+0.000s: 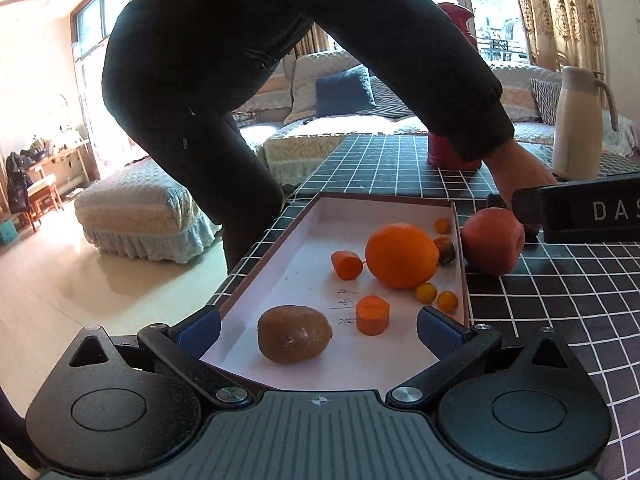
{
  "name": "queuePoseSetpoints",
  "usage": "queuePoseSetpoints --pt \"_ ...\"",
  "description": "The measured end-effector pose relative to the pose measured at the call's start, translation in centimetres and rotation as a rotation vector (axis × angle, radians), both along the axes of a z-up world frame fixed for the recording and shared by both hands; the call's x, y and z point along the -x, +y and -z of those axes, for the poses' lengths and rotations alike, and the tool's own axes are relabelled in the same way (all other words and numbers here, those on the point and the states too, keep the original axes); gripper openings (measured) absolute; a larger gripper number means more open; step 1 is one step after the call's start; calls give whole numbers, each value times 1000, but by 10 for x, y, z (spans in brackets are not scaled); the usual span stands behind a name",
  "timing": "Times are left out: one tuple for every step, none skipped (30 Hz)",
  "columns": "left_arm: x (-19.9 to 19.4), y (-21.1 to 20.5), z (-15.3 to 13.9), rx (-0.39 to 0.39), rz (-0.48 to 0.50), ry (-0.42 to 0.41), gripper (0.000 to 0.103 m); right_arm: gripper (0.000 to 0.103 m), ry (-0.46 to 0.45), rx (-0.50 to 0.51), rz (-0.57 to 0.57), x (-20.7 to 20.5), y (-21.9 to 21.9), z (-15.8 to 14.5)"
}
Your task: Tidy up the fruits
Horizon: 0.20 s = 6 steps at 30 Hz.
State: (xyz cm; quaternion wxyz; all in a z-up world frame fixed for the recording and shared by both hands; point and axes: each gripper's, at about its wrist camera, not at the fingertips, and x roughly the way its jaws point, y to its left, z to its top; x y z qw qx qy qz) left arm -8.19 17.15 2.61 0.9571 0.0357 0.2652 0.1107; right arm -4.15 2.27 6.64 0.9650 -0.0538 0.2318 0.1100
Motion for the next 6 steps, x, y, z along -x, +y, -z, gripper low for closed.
queuePoseSetpoints --pt "-1 2 1 12 -7 -5 103 99 -1 -1 0 0 0 0" --pt "-1 2 1 11 -24 -15 103 99 -2 -1 0 1 -1 0" --pt "-1 3 0 5 -38 -26 103 99 -3 -2 1 1 -2 0" --pt "-2 4 0 4 -51 -32 103 99 -2 -3 3 1 -3 0" --pt "-1 4 0 8 -55 -33 103 99 -3 -4 4 2 -4 0" --pt "-3 6 1 20 -53 -29 103 99 -2 -5 5 3 -4 0"
